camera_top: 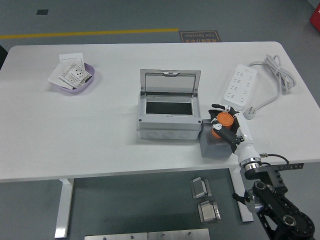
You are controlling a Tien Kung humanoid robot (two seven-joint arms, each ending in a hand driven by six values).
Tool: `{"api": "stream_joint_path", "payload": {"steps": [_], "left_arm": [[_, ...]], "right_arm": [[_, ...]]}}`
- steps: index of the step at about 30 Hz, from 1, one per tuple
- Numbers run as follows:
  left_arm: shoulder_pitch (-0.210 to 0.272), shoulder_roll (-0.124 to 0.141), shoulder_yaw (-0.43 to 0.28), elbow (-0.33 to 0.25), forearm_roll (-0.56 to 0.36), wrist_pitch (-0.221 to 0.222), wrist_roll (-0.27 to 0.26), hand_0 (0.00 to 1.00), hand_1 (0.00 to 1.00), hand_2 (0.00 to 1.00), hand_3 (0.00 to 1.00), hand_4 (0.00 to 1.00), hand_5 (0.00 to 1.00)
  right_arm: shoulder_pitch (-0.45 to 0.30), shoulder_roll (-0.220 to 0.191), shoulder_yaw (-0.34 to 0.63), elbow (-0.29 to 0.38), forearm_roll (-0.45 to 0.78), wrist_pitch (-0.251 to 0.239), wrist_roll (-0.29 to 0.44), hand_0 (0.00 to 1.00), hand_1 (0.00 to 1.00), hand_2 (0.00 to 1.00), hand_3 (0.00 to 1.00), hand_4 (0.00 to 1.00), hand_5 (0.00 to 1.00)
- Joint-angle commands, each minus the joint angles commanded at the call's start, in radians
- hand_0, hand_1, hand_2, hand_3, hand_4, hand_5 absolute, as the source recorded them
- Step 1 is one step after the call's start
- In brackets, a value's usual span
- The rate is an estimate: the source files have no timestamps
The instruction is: Pick up the cylinder from the cube,place it in the box,flap close box
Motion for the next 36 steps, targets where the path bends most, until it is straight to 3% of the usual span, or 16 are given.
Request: {"api": "stream_joint_path", "payload": {"steps": [3,4,9,10,15,16,21,22,27,28,36], "left_arm": [[0.001,0.000,0.004,0.000,-0.004,-0.001,-0.003,0.639,0.616,0.582,0.603,0.663,0.251],[0.001,0.000,0.005,0.000,-0.005,-0.001,-0.004,0.639,0.616,0.582,0.603,0.663,0.249],[0.003,0.000,0.017,0.000,-0.013,-0.004,-0.013,0.639,0.616,0.582,0.603,0.663,0.249],[0.003,0.000,0.019,0.000,-0.015,-0.005,-0.014,0.639,0.615,0.582,0.603,0.664,0.250],[0.002,-0.001,0.026,0.000,-0.021,-0.007,-0.019,0.639,0.615,0.582,0.603,0.664,0.250],[0.001,-0.001,0.027,0.000,-0.022,-0.007,-0.020,0.639,0.616,0.582,0.603,0.665,0.252],[0.000,-0.001,0.026,0.000,-0.020,-0.007,-0.020,0.639,0.616,0.582,0.603,0.665,0.252],[0.000,-0.001,0.026,0.000,-0.020,-0.007,-0.020,0.639,0.616,0.583,0.604,0.665,0.255],[0.000,-0.002,0.029,0.000,-0.020,-0.008,-0.020,0.639,0.616,0.583,0.604,0.665,0.255],[0.000,-0.003,0.028,0.000,-0.019,-0.008,-0.020,0.639,0.616,0.583,0.604,0.667,0.260],[0.000,-0.003,0.027,0.000,-0.014,-0.009,-0.018,0.639,0.616,0.584,0.604,0.668,0.263]], "right_arm": [[0.001,0.000,-0.004,0.003,-0.003,-0.001,-0.010,0.681,0.601,0.533,0.483,0.202,0.002],[0.001,0.000,-0.006,0.004,-0.003,-0.001,-0.012,0.599,0.486,0.460,0.389,0.028,0.002],[0.000,0.000,-0.013,0.007,-0.016,0.002,-0.024,0.599,0.486,0.460,0.389,0.028,0.002],[0.000,0.000,-0.014,0.007,-0.021,0.002,-0.027,0.549,0.372,0.365,0.285,0.002,0.002],[0.003,-0.001,-0.014,0.008,-0.045,0.003,-0.035,0.549,0.372,0.365,0.285,0.002,0.002],[0.004,-0.001,-0.015,0.009,-0.050,0.002,-0.036,0.532,0.295,0.326,0.271,0.002,0.002],[0.011,-0.002,-0.013,0.012,-0.066,-0.003,-0.037,0.532,0.295,0.326,0.271,0.002,0.002],[0.012,-0.002,-0.013,0.012,-0.068,-0.003,-0.037,0.517,0.229,0.324,0.278,0.002,0.002],[0.020,-0.007,-0.008,0.016,-0.082,-0.006,-0.038,0.517,0.229,0.324,0.278,0.002,0.002],[0.022,-0.008,-0.007,0.017,-0.085,-0.007,-0.039,0.456,0.179,0.319,0.283,0.002,0.002],[0.031,-0.020,0.009,0.033,-0.108,-0.009,-0.042,0.463,0.181,0.321,0.287,0.002,0.002]]}}
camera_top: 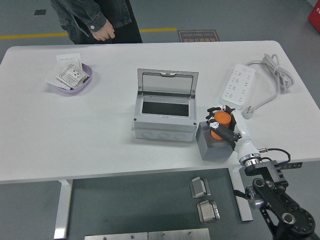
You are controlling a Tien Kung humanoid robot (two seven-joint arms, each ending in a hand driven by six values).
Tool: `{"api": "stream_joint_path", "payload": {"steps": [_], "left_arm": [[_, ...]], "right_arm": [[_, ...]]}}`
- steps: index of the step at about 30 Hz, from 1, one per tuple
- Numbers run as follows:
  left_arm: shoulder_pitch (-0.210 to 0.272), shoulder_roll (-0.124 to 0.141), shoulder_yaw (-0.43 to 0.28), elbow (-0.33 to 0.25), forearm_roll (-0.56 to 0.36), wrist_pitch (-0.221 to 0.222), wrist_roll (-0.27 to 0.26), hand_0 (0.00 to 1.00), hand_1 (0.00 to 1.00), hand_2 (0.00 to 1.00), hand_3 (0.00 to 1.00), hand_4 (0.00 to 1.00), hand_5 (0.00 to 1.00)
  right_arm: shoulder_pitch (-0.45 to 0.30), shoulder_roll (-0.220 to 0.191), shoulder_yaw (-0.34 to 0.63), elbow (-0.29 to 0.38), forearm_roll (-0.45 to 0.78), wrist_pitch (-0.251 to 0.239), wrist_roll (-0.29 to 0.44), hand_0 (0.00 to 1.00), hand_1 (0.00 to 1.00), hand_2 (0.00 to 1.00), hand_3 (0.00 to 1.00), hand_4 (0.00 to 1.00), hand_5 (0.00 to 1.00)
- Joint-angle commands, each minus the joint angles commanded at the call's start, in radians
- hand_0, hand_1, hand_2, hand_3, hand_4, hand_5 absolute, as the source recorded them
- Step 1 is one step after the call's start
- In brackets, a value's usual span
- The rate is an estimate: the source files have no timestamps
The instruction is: Pick up the cylinder from the cube,place it in the box,flap close box
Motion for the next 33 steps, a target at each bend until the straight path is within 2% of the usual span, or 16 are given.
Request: {"api": "stream_joint_path", "payload": {"steps": [7,15,23,33], "left_arm": [[-0.001,0.000,-0.003,0.000,0.005,-0.001,0.002,0.639,0.616,0.585,0.605,0.669,0.265],[0.000,0.000,-0.009,0.000,0.011,0.000,0.006,0.638,0.616,0.585,0.606,0.671,0.269],[0.000,0.004,-0.024,0.000,0.023,0.002,0.017,0.638,0.616,0.586,0.606,0.672,0.276],[0.000,0.012,-0.043,0.000,0.039,0.007,0.032,0.639,0.616,0.586,0.606,0.675,0.279]], "right_arm": [[0.011,-0.015,-0.001,0.031,-0.018,-0.001,-0.007,0.468,0.183,0.323,0.289,0.002,0.002],[0.060,-0.035,-0.054,0.061,-0.072,-0.019,-0.035,0.489,0.186,0.326,0.289,0.002,0.002],[0.192,-0.049,-0.164,0.045,-0.243,-0.047,-0.127,0.472,0.187,0.329,0.292,0.002,0.002],[0.382,-0.010,-0.284,-0.041,-0.480,-0.036,-0.242,0.436,0.181,0.328,0.293,0.002,0.002]]}}
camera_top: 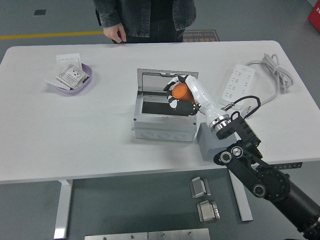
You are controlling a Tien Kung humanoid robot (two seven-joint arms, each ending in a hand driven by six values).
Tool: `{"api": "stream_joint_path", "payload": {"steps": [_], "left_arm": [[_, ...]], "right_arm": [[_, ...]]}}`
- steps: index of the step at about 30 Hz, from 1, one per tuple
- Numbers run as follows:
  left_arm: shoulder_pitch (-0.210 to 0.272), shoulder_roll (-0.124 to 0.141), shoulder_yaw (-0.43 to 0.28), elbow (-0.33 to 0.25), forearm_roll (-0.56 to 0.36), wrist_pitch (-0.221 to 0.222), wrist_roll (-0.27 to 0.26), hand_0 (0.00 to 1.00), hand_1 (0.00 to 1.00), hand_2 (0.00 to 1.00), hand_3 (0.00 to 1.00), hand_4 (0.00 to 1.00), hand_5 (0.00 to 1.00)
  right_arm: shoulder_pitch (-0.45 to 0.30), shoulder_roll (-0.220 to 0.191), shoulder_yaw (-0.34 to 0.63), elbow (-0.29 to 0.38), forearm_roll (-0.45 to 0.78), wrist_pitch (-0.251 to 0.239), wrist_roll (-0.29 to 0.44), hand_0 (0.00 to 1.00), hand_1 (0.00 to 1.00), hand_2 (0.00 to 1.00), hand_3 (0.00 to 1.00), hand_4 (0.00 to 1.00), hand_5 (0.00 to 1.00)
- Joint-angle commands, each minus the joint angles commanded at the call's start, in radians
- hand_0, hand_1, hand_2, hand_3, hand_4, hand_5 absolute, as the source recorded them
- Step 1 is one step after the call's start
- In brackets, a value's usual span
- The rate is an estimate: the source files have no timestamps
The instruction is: Pick up the cylinder from the cube,place it in the box,flap close box
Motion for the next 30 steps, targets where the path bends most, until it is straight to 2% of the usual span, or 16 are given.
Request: {"api": "stream_joint_path", "payload": {"steps": [1,6,7,12,13,21,30], "left_arm": [[0.000,0.000,-0.001,0.000,0.001,0.000,0.001,0.639,0.616,0.586,0.607,0.676,0.281],[-0.002,0.003,-0.002,0.000,0.003,0.001,0.002,0.639,0.616,0.586,0.607,0.676,0.281],[-0.003,0.004,-0.002,0.000,0.003,0.001,0.002,0.639,0.617,0.587,0.607,0.677,0.284],[-0.004,0.006,-0.002,0.000,0.005,0.001,0.002,0.639,0.617,0.587,0.607,0.677,0.284],[-0.004,0.006,-0.002,0.000,0.006,0.001,0.002,0.639,0.616,0.586,0.607,0.677,0.284],[-0.007,0.008,-0.002,0.000,0.010,0.001,0.003,0.639,0.617,0.586,0.607,0.677,0.286],[-0.013,0.005,0.008,0.000,0.007,-0.003,-0.003,0.638,0.617,0.586,0.607,0.677,0.284]], "right_arm": [[0.013,0.005,-0.009,-0.009,-0.018,0.003,-0.008,0.222,0.173,0.328,0.293,0.002,0.002],[0.079,0.034,-0.067,-0.073,-0.102,0.025,-0.053,0.222,0.173,0.328,0.293,0.002,0.002],[0.089,0.040,-0.077,-0.084,-0.113,0.029,-0.062,0.121,0.168,0.329,0.293,0.002,0.002],[0.122,0.062,-0.106,-0.123,-0.149,0.046,-0.097,0.121,0.168,0.329,0.293,0.002,0.002],[0.126,0.065,-0.110,-0.129,-0.154,0.048,-0.102,0.060,0.160,0.336,0.295,0.002,0.002],[0.155,0.081,-0.122,-0.172,-0.162,0.048,-0.125,0.054,0.161,0.343,0.298,0.002,0.002],[0.174,0.077,-0.128,-0.227,-0.129,0.039,-0.088,0.057,0.161,0.348,0.302,0.002,0.002]]}}
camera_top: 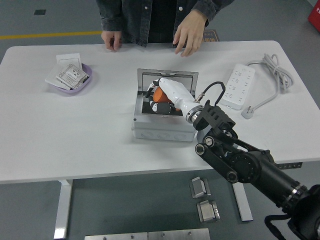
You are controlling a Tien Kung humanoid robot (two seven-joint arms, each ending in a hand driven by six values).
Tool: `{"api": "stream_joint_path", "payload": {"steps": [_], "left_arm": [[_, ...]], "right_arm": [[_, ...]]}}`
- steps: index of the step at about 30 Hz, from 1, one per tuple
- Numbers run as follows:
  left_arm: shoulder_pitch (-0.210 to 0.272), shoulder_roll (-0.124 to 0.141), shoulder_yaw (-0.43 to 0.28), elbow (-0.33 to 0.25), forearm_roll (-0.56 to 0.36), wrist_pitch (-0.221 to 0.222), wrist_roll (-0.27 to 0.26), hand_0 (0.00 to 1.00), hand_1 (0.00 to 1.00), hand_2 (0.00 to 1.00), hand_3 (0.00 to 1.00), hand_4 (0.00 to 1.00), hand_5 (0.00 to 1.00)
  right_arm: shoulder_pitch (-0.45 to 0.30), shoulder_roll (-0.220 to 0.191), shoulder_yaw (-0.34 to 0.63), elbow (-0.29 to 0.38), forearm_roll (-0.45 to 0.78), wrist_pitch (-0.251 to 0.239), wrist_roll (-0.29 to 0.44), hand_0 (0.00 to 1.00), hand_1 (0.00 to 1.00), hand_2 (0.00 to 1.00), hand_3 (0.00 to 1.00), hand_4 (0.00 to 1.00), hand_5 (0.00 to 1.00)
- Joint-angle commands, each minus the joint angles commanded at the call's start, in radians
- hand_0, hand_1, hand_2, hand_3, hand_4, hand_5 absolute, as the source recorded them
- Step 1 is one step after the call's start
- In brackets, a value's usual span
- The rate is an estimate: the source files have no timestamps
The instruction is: Pick up the cylinder from the cube,place it in the box,flap close box
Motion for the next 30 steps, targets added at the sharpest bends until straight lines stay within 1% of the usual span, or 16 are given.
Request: {"api": "stream_joint_path", "payload": {"steps": [1,6,7,12,13,18,19,24,25,30], "left_arm": [[0.000,0.000,0.002,0.000,-0.001,-0.001,-0.002,0.639,0.617,0.586,0.607,0.678,0.284],[-0.002,-0.002,0.009,0.000,-0.004,-0.003,-0.006,0.639,0.617,0.586,0.607,0.678,0.284],[-0.002,-0.002,0.009,0.000,-0.004,-0.003,-0.006,0.638,0.617,0.587,0.607,0.678,0.286],[-0.006,-0.003,0.013,0.000,-0.003,-0.005,-0.009,0.638,0.617,0.587,0.607,0.678,0.286],[-0.007,-0.003,0.014,0.000,-0.004,-0.005,-0.010,0.638,0.618,0.586,0.607,0.678,0.285],[-0.008,-0.004,0.015,0.000,-0.001,-0.006,-0.011,0.638,0.618,0.586,0.607,0.678,0.285],[-0.009,-0.004,0.014,0.000,0.001,-0.007,-0.010,0.638,0.617,0.587,0.607,0.678,0.285],[-0.010,-0.004,0.014,0.000,0.003,-0.008,-0.009,0.638,0.617,0.587,0.607,0.678,0.285],[-0.011,-0.004,0.015,0.000,0.003,-0.009,-0.009,0.638,0.617,0.586,0.606,0.677,0.286],[-0.014,-0.005,0.014,0.000,0.008,-0.011,-0.009,0.638,0.617,0.586,0.606,0.677,0.286]], "right_arm": [[0.002,-0.002,-0.001,-0.006,0.004,0.001,0.008,0.079,0.173,0.379,0.343,0.070,0.002],[0.008,-0.006,0.000,-0.026,0.018,0.015,0.038,0.079,0.173,0.379,0.343,0.070,0.002],[0.008,-0.006,0.000,-0.029,0.020,0.017,0.041,0.098,0.187,0.414,0.432,0.186,0.002],[0.008,-0.004,0.001,-0.040,0.027,0.022,0.058,0.098,0.187,0.414,0.432,0.186,0.002],[0.008,-0.004,0.002,-0.042,0.027,0.022,0.061,0.145,0.238,0.471,0.545,0.318,0.037],[0.010,-0.007,0.002,-0.053,0.027,0.022,0.077,0.145,0.238,0.471,0.545,0.318,0.037],[0.011,-0.008,0.001,-0.057,0.030,0.023,0.082,0.256,0.384,0.585,0.681,0.628,0.212],[0.014,-0.009,-0.002,-0.074,0.050,0.026,0.104,0.256,0.384,0.585,0.681,0.628,0.212],[0.015,-0.010,-0.003,-0.078,0.052,0.026,0.108,0.300,0.398,0.593,0.695,0.763,0.269],[0.022,-0.015,-0.002,-0.092,0.044,0.028,0.124,0.300,0.398,0.593,0.695,0.763,0.269]]}}
